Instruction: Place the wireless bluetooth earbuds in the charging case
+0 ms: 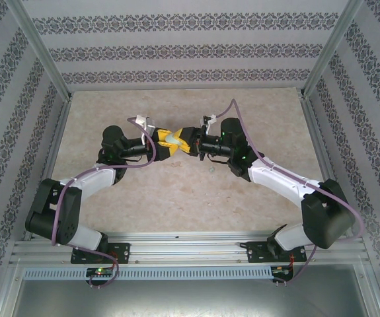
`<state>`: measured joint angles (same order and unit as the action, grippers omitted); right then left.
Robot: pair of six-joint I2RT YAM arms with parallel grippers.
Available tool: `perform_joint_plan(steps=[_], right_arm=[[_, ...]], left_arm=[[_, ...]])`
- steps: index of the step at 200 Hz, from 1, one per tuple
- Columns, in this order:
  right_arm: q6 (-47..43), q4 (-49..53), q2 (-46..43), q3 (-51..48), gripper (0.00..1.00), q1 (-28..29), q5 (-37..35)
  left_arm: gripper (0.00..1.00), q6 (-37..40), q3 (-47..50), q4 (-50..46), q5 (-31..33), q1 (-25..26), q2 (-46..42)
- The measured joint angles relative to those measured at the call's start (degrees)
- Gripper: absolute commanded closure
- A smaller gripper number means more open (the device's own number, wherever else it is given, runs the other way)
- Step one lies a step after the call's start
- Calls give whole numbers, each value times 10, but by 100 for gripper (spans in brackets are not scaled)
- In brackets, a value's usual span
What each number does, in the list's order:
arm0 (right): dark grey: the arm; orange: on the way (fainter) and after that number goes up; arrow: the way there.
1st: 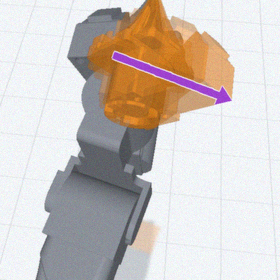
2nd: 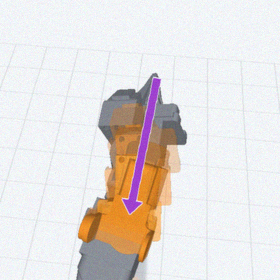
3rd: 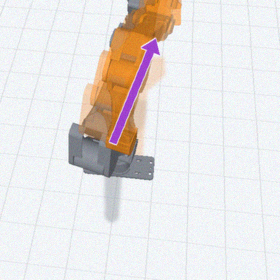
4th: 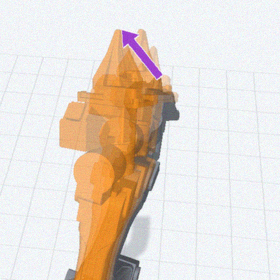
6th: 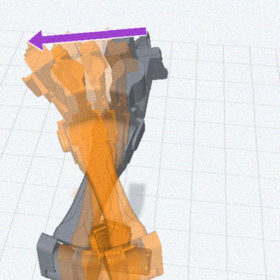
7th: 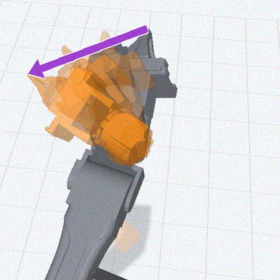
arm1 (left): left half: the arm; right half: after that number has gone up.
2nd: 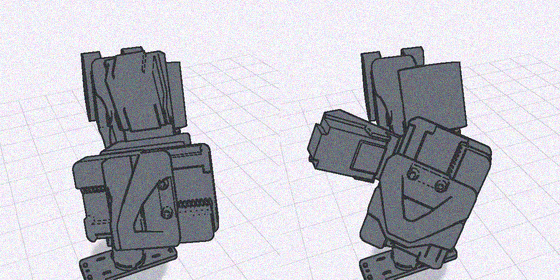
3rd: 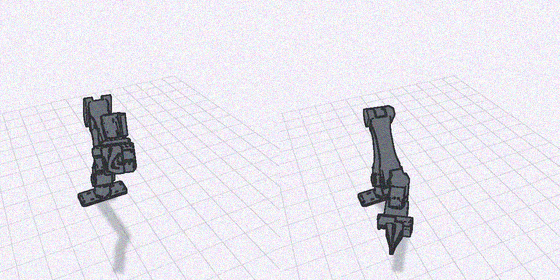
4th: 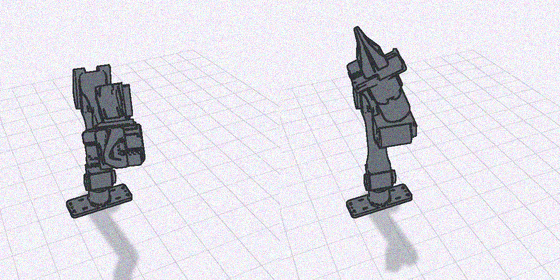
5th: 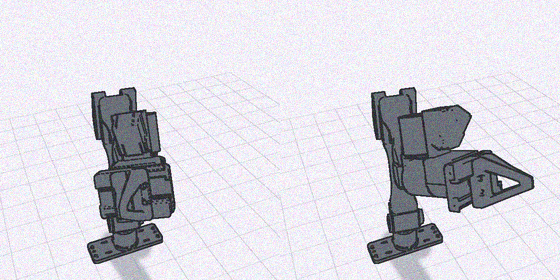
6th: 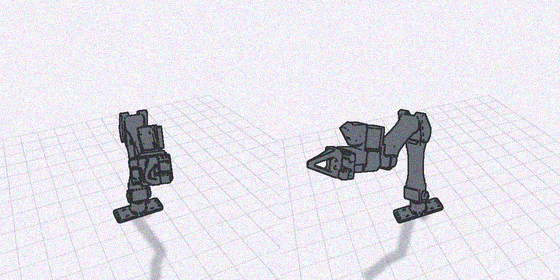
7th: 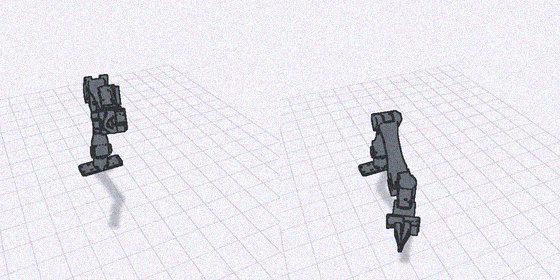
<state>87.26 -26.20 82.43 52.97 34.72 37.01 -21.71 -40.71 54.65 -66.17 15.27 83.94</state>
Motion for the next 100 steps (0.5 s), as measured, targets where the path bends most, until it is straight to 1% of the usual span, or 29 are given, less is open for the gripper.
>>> perform_joint_plan(steps=[16, 28, 46, 66, 78, 93, 100], right_arm=[[1, -2, 0, 0, 82, 0, 0], [1, -3, 0, 0, 82, 0, 0], [1, -3, 0, 0, 82, 0, 0], [3, -5, 0, 0, 81, 0, -1], [5, -7, 0, 0, 76, 0, -1], [9, -9, 0, 0, 64, 0, -1], [10, -10, 0, 0, 60, 0, -1]], left_arm=[[46, 0, 0, 0, 1, 0, 0], [47, 0, 0, 0, 2, 0, 0], [52, 0, 1, -1, 1, 0, -2], [62, 0, 1, -2, -2, 0, -5], [67, 1, 1, -2, -2, -2, -6], [72, 2, 1, -2, -4, -3, -7], [74, 2, 1, -2, -5, -3, -7]])
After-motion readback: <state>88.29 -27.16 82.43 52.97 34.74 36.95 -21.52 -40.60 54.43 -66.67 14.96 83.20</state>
